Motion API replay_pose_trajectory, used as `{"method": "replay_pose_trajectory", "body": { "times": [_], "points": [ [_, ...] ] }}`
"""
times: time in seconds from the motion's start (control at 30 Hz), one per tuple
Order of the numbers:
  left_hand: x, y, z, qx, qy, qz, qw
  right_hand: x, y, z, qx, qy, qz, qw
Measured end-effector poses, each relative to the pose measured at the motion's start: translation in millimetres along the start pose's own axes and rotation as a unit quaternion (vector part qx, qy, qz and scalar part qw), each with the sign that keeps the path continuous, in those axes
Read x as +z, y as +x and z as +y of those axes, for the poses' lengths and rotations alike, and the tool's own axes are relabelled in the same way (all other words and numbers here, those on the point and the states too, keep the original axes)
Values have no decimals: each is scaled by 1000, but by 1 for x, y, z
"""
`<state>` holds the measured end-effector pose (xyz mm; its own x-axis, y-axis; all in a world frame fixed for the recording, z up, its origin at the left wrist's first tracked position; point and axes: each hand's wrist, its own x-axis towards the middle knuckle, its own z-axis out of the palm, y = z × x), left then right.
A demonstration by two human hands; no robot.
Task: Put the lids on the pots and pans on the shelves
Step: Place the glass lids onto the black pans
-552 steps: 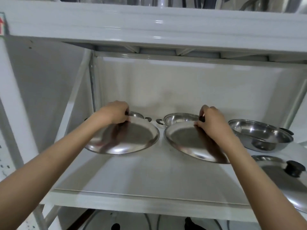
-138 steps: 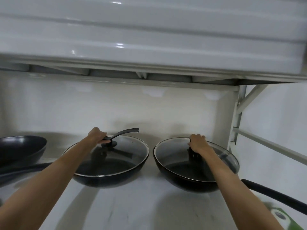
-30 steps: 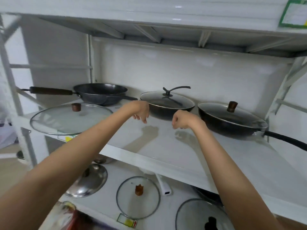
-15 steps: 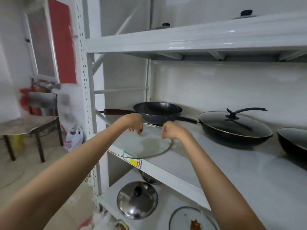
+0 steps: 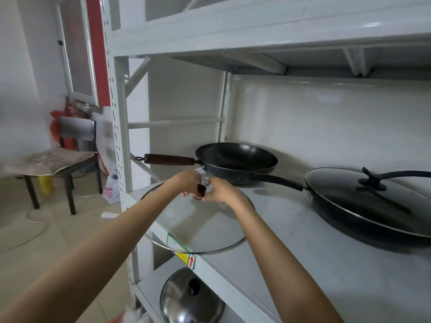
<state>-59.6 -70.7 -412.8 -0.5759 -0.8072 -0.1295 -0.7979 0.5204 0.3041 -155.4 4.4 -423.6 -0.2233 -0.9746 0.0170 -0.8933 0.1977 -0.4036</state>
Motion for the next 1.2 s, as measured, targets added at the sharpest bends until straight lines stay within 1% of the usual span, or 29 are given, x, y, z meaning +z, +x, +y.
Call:
{"method": "replay_pose_trajectory", "body": {
  "times": [0.1,0.17,0.27,0.4,0.5,0.6,0.73,0.83,0.97,1.1,1.2],
  "points": [
    [6,14,-4,18,-10,-16,1000,5,11,0,-19,2,-4,1000],
    [8,18,-7,30,-4,-10,1000,5,13,-3,-29,-1,2,1000],
    [11,20,-10,39,5,3,999,3,11,-9,-36,-10,-9,999],
    [7,14,-13,49,1,-10,999,-2,8,-15,-56,-25,-10,998],
    [-2,1,-14,61,-24,-36,997,-6,5,-20,-42,-44,-23,998],
    [-15,-17,-11,83,-32,-39,995,-17,-7,-26,-44,-47,-31,997],
    [-40,-40,7,111,-59,-44,991,-44,-26,-33,-45,-46,3,998],
    [-67,-50,21,125,-45,-22,991,-74,-36,-39,-54,-39,30,997],
    [-102,-55,46,139,-88,21,986,-115,-39,-46,-67,-24,78,994],
    [-120,-33,63,136,-95,49,985,-138,-24,-46,-55,-24,104,993],
    [-121,-6,71,130,-92,71,985,-143,0,-34,-37,6,112,993]
  ]
}}
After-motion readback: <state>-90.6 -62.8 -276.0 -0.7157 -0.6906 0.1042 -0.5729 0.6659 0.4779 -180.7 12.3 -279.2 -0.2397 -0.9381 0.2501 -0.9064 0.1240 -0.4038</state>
